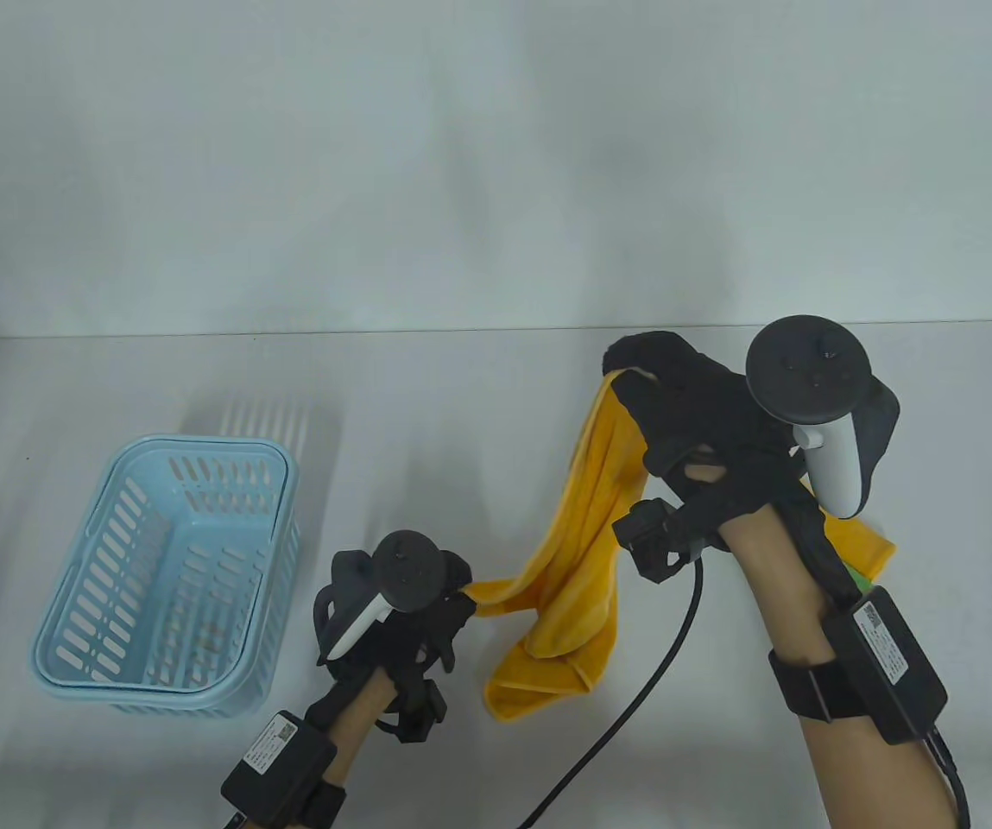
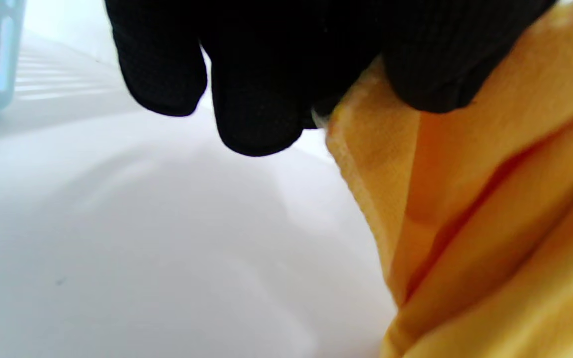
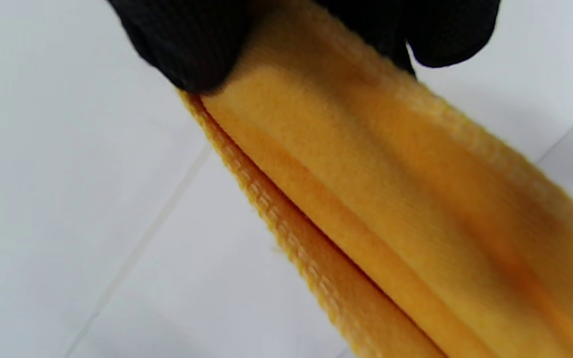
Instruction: Roll square towel into towel roll
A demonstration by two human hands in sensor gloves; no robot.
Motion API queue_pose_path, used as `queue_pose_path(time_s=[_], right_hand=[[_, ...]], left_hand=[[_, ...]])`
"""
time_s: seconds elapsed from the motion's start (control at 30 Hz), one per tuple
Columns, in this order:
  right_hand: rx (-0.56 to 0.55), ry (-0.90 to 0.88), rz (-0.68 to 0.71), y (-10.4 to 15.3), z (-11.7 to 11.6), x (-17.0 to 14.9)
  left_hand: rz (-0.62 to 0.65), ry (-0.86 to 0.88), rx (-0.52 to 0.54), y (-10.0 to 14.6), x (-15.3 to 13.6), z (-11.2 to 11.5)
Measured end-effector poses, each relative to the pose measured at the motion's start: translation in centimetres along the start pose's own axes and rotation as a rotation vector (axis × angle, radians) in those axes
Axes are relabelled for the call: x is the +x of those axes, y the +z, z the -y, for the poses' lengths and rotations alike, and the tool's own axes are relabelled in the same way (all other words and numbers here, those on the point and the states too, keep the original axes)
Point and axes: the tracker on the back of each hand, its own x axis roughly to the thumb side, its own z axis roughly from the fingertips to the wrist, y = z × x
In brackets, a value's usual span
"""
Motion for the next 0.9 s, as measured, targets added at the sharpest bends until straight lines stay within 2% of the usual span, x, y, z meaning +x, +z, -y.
queue_pose_path(time_s=[0.1, 0.27, 0.33, 0.6, 0.9], right_hand=[[-0.039, 0.014, -0.029, -0.3, 1.2, -1.2], [-0.102, 0.016, -0.098, -0.7, 3.6, -4.2], [-0.115, 0.011, -0.123, -0.7, 4.4, -5.4], [-0.147, 0.033, -0.169, -0.3, 7.1, -8.8], [-0.13, -0.055, -0.134, 1.0, 8.8, -9.3]], left_hand=[[-0.032, 0.059, 0.056, 0.3, -0.5, -1.4], [-0.077, 0.054, 0.095, 0.4, -1.1, -2.8], [-0.095, 0.085, 0.129, 0.5, -1.2, -4.1], [-0.096, 0.199, 0.244, 1.2, -1.4, -11.5], [0.001, 0.348, 0.307, 2.7, -0.4, -17.7]])
